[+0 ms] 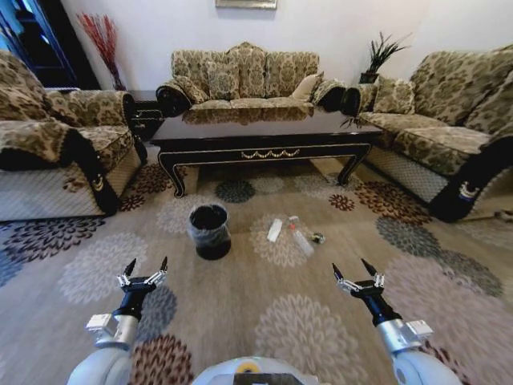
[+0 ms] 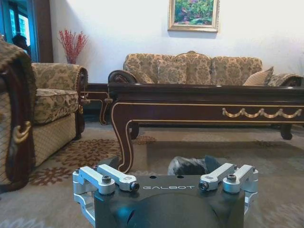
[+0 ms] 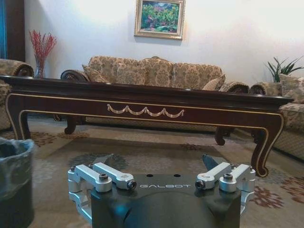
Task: Move to the front of the table and pick up the trash from the floor, then place it into the trash bin.
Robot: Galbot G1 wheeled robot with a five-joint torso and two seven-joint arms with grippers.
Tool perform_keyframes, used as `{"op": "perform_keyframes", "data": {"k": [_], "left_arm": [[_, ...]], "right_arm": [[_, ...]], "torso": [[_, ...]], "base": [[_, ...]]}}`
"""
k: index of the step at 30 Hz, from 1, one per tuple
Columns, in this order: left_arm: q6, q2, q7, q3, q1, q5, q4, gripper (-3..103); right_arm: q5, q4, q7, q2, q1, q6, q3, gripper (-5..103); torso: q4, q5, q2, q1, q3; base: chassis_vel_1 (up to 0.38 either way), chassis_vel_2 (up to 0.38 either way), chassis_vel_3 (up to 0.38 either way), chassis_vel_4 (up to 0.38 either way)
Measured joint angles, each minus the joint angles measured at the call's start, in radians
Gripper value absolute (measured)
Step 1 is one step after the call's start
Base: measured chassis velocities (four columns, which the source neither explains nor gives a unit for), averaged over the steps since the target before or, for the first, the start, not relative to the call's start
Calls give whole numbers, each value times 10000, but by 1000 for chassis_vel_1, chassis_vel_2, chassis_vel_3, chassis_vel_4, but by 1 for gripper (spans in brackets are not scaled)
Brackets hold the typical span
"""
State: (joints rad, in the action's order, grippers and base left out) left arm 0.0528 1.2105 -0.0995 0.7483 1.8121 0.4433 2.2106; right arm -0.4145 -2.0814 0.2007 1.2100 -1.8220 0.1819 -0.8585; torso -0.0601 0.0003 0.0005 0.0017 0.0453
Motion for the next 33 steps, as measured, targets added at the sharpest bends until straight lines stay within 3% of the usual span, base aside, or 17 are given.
{"op": "perform_keyframes", "data": {"k": [14,19,22,23,26,28,29,30,33], "left_arm": [[-260,-57,-181,21,-36,-42,-28,100],[-1093,-240,-468,71,-201,134,178,100],[-2238,-547,-766,210,-701,530,365,100],[-2238,-547,-766,210,-701,530,365,100],[-3178,-1100,-1038,218,-1400,926,397,100],[-4367,-1588,-1526,-32,-1952,1952,358,102],[-4367,-1588,-1526,-32,-1952,1952,358,102],[-4979,-1824,-1749,-195,-2195,2656,297,100],[-6100,-2361,-2307,-626,-2670,3696,68,99]], "right_arm": [[60,-21,-333,49,22,-50,57,100],[158,45,-339,94,42,-50,121,100],[256,102,-326,162,27,-19,156,100],[256,102,-326,162,27,-19,156,100],[331,182,-281,202,-57,65,154,100],[350,230,-260,204,-76,110,126,100],[350,230,-260,204,-76,110,126,100],[351,242,-260,186,-68,111,124,100],[351,291,-262,74,36,107,183,100]], "torso": [[0,-7,2,3,5],[3,-3,3,3,3],[2,-1,9,-3,-1],[2,-1,9,-3,-1],[-1,-4,9,-3,-1],[-2,-2,8,-2,2],[-2,-2,8,-2,2],[-3,-7,8,-1,3],[0,-6,8,-1,3]], "base": [[-297,300,312,-303],[-53,77,67,-63],[40,-45,-31,61],[44,-58,-52,58],[24,-37,-30,32],[0,0,0,0],[0,0,0,0],[0,0,0,0],[0,0,0,0]]}}
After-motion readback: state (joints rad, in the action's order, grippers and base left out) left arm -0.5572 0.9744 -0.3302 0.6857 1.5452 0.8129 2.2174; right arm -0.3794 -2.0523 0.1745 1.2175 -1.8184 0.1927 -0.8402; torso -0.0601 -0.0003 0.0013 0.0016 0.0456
